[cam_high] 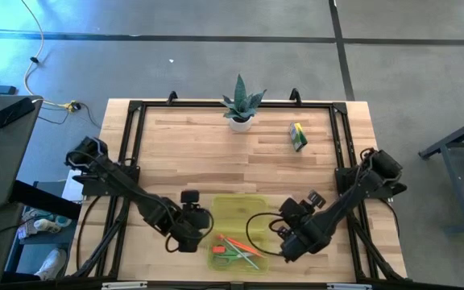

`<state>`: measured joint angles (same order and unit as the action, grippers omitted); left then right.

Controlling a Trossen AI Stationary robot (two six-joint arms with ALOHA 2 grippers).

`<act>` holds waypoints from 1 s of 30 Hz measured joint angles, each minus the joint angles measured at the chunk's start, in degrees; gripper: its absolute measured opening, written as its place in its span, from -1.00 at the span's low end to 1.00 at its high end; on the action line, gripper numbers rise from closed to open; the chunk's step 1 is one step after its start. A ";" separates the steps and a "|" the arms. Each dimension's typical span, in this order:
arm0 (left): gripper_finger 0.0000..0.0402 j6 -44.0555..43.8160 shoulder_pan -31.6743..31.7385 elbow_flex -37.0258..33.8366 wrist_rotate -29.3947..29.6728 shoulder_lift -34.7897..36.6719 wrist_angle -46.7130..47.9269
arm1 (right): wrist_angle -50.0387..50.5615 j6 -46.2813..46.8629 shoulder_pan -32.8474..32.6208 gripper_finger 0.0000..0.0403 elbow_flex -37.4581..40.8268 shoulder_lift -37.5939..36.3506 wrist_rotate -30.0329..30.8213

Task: Pack school essentials
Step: Put the blue sticky notes into the yellow supply box

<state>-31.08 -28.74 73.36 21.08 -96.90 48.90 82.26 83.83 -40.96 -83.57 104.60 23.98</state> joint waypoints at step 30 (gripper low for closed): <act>-0.20 -12.89 -0.75 -33.10 11.58 29.73 -10.03 | -1.72 23.28 -10.19 -0.42 0.19 0.00 -1.91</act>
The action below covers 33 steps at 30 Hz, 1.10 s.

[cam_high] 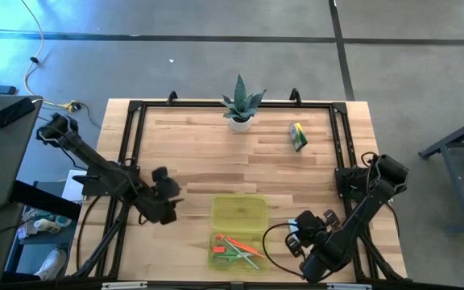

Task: Pack school essentials
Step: Put the blue sticky notes into the yellow supply box

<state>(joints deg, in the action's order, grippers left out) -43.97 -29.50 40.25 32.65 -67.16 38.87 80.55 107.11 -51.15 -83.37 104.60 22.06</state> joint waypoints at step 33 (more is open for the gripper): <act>-0.20 22.32 21.37 -33.22 -11.44 44.32 -27.95 | 4.70 -1.67 5.00 -0.42 8.43 -16.95 7.07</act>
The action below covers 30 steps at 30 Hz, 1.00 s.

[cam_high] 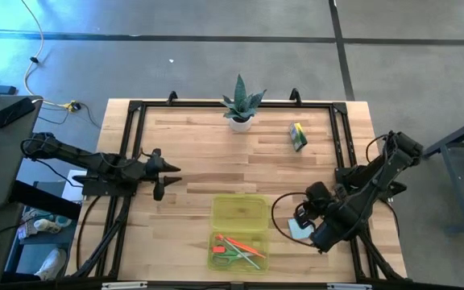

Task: Pack school essentials
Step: Put the blue sticky notes into the yellow supply box

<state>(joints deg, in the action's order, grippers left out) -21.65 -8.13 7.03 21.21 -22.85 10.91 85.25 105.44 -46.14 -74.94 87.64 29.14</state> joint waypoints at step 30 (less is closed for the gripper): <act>-0.20 6.87 0.23 -6.37 -0.15 2.62 -14.31 | -30.74 0.99 -3.53 -0.42 8.81 -1.78 -2.79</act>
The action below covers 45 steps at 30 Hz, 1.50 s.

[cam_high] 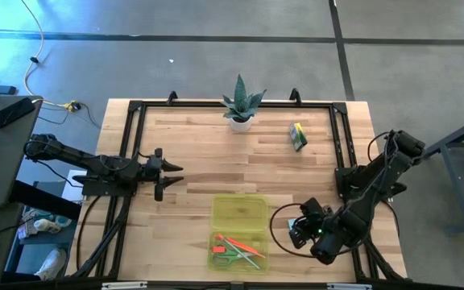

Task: Pack school essentials
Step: Put the blue sticky notes into the yellow supply box

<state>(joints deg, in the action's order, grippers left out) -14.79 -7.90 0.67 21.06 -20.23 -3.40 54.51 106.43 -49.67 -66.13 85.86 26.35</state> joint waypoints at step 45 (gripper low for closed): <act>-0.20 0.00 0.00 0.07 0.11 -0.02 0.04 | 6.93 13.14 -1.09 0.28 0.00 13.56 -9.02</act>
<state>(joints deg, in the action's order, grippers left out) -14.79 -7.90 0.73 21.17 -20.25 -3.36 61.44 119.57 -50.76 -66.13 99.43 17.33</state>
